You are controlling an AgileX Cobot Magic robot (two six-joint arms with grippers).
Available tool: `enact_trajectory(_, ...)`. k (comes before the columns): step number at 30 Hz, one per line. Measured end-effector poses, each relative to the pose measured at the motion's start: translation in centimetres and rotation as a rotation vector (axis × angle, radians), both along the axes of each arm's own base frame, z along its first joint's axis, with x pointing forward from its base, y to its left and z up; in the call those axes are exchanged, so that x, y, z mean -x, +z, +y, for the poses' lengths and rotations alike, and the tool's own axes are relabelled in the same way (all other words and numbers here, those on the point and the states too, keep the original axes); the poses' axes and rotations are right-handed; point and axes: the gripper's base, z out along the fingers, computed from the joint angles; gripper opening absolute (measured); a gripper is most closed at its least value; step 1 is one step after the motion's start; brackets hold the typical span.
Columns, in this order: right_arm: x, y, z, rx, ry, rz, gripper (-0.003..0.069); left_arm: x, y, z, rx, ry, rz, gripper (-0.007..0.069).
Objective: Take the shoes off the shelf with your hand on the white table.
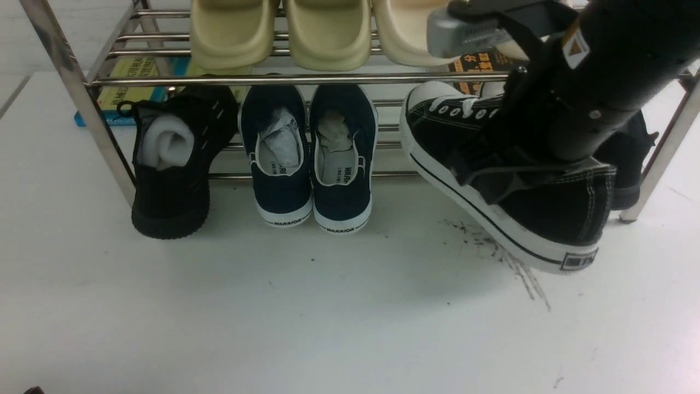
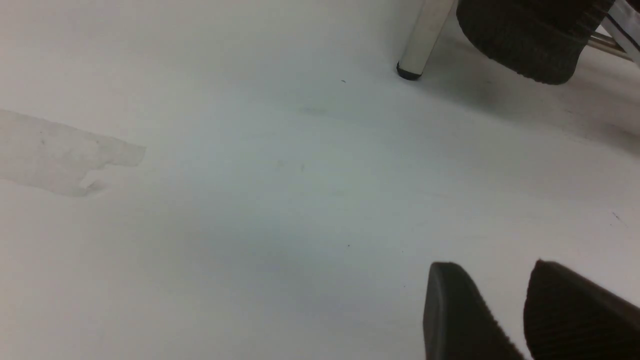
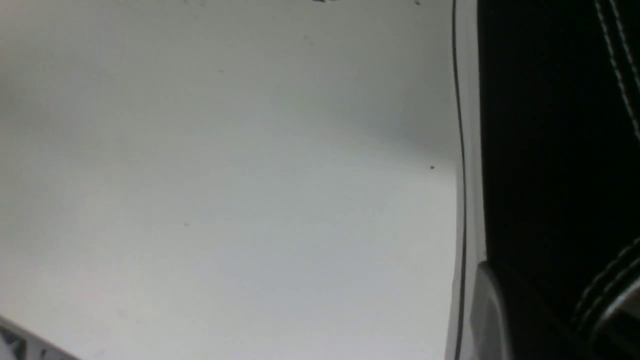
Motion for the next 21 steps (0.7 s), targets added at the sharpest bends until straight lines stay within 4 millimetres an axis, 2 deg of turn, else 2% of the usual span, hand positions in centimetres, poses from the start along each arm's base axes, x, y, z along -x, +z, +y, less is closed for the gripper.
enact_trajectory(4,3.7,1.7,-1.6,-0.063,0.053,-0.025,0.0005,0.0,0.0,0.0,0.000,0.000,0.000,0.0242)
enact_trajectory(7,6.7,2.0,-2.8,-0.103,0.071,-0.011,0.0005,0.0,0.0,0.0,0.000,0.000,0.000,0.0242)
enact_trajectory(8,6.9,2.1,-2.9,-0.110,0.071,-0.013,0.0005,0.0,0.0,0.0,0.000,0.000,0.000,0.0242)
enact_trajectory(9,8.3,1.7,-3.4,-0.126,0.065,0.015,0.0006,0.0,0.0,0.0,0.000,0.000,0.000,0.0242)
enact_trajectory(11,9.5,0.9,-3.8,-0.128,0.055,0.051,0.0005,0.0,0.0,0.0,0.000,0.000,0.000,0.0242)
enact_trajectory(12,10.4,-0.1,-4.0,-0.117,0.044,0.090,0.0005,0.0,0.0,0.0,0.000,0.000,0.000,0.0242)
enact_trajectory(14,10.9,-1.0,-4.0,-0.103,0.036,0.121,0.0005,0.0,0.0,0.0,0.000,0.000,0.000,0.0242)
enact_trajectory(16,12.1,-3.9,-3.6,-0.051,0.018,0.208,0.0006,0.0,0.0,0.0,-0.001,0.000,0.000,0.0242)
enact_trajectory(18,12.4,-5.1,-3.1,-0.046,0.010,0.228,0.0006,0.0,0.0,0.0,-0.001,0.000,0.000,0.0242)
enact_trajectory(21,12.7,-7.4,-1.4,-0.088,-0.017,0.228,0.0007,0.0,0.0,0.0,-0.001,0.000,0.000,0.0242)
